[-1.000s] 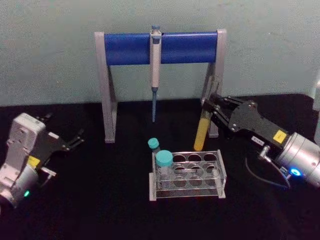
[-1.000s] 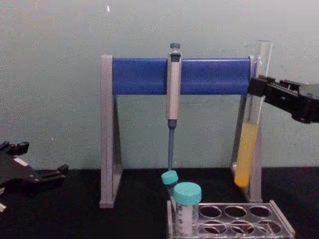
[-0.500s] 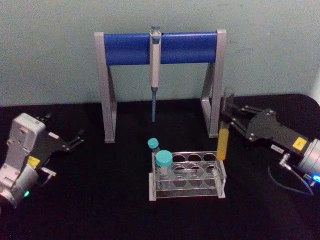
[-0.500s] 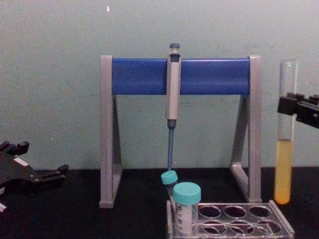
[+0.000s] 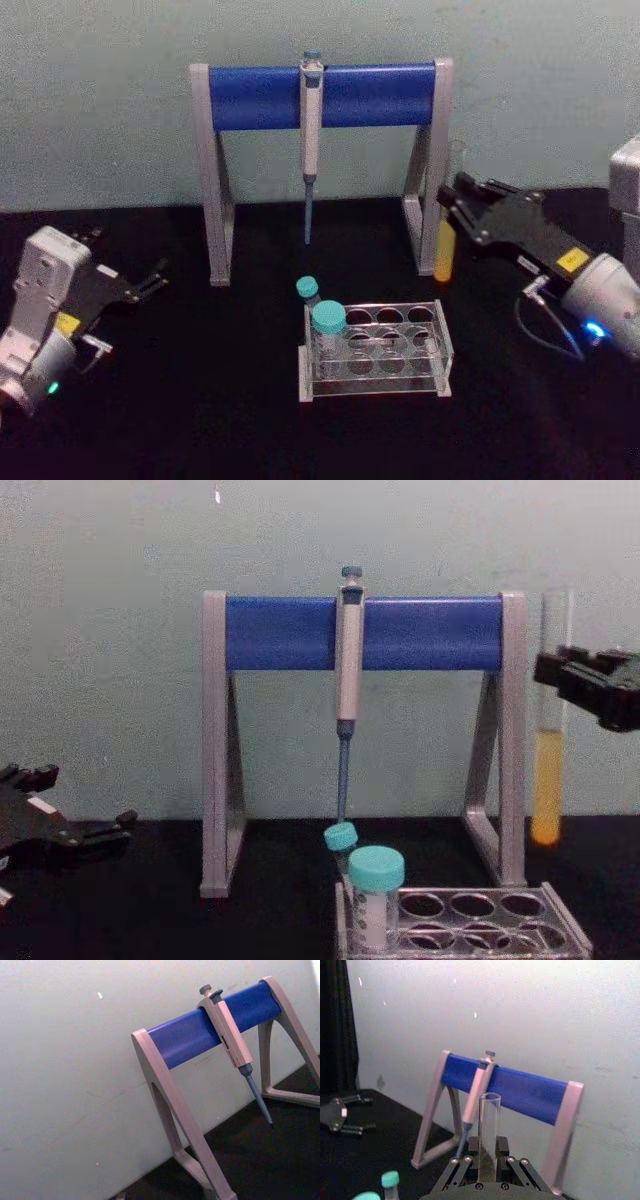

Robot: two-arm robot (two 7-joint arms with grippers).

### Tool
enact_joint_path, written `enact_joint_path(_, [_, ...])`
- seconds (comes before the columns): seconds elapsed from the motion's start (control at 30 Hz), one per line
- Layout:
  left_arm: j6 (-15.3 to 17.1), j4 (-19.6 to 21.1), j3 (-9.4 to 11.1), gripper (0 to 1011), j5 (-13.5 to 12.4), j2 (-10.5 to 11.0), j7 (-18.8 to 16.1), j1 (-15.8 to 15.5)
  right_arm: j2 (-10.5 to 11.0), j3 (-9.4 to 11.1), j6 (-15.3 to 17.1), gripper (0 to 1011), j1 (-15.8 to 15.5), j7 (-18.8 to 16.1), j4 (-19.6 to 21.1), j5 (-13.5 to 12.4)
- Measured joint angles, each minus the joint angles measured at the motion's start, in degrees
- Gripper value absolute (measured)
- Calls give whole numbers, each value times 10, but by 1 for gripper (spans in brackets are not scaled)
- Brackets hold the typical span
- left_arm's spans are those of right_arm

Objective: Pick up the test tube from the test tube rack, shake it, then place it back into the test tube rack.

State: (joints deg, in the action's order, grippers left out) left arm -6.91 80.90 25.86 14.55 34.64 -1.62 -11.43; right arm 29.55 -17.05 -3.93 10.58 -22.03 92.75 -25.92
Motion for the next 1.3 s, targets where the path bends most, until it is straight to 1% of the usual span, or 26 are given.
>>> enact_joint_path(0.1, [0, 0, 0, 1001, 0, 0, 0, 0, -12, -2, -4, 228, 7, -9, -9, -2])
enact_joint_path(0.13, [0, 0, 0, 1001, 0, 0, 0, 0, -19, -3, -7, 229, 11, -21, -15, -9])
enact_joint_path(0.2, [0, 0, 0, 1001, 0, 0, 0, 0, -26, -4, -9, 228, 15, -38, -22, -21])
enact_joint_path(0.4, [0, 0, 0, 1001, 0, 0, 0, 0, -31, -8, -13, 228, 19, -77, -27, -51])
enact_joint_path(0.43, [0, 0, 0, 1001, 0, 0, 0, 0, -29, -10, -14, 229, 19, -89, -27, -59])
enact_joint_path(0.57, [0, 0, 0, 1001, 0, 0, 0, 0, -20, -14, -17, 228, 18, -115, -24, -76])
enact_joint_path(0.67, [0, 0, 0, 1001, 0, 0, 0, 0, -3, -19, -20, 229, 14, -144, -18, -93])
enact_joint_path(0.77, [0, 0, 0, 1001, 0, 0, 0, 0, 9, -20, -21, 228, 9, -154, -12, -98])
enact_joint_path(0.8, [0, 0, 0, 1001, 0, 0, 0, 0, 18, -20, -21, 229, 5, -157, -8, -100])
enact_joint_path(0.87, [0, 0, 0, 1001, 0, 0, 0, 0, 31, -19, -22, 229, -2, -156, 0, -101])
enact_joint_path(0.97, [0, 0, 0, 1001, 0, 0, 0, 0, 43, -15, -22, 228, -11, -148, 6, -100])
enact_joint_path(1.07, [0, 0, 0, 1001, 0, 0, 0, 0, 52, -8, -22, 228, -19, -132, 12, -95])
enact_joint_path(1.1, [0, 0, 0, 1001, 0, 0, 0, 0, 55, -4, -21, 229, -22, -122, 15, -90])
enact_joint_path(1.17, [0, 0, 0, 1002, 0, 0, 0, 0, 57, -2, -17, 229, -24, -109, 17, -85])
enact_joint_path(1.2, [0, 0, 0, 1001, 0, 0, 0, 0, 56, 1, -11, 228, -25, -94, 18, -78])
enact_joint_path(1.27, [0, 0, 0, 1001, 0, 0, 0, 0, 54, 3, -5, 228, -26, -77, 19, -69])
enact_joint_path(1.3, [0, 0, 0, 1001, 0, 0, 0, 0, 51, 5, 0, 229, -25, -64, 20, -61])
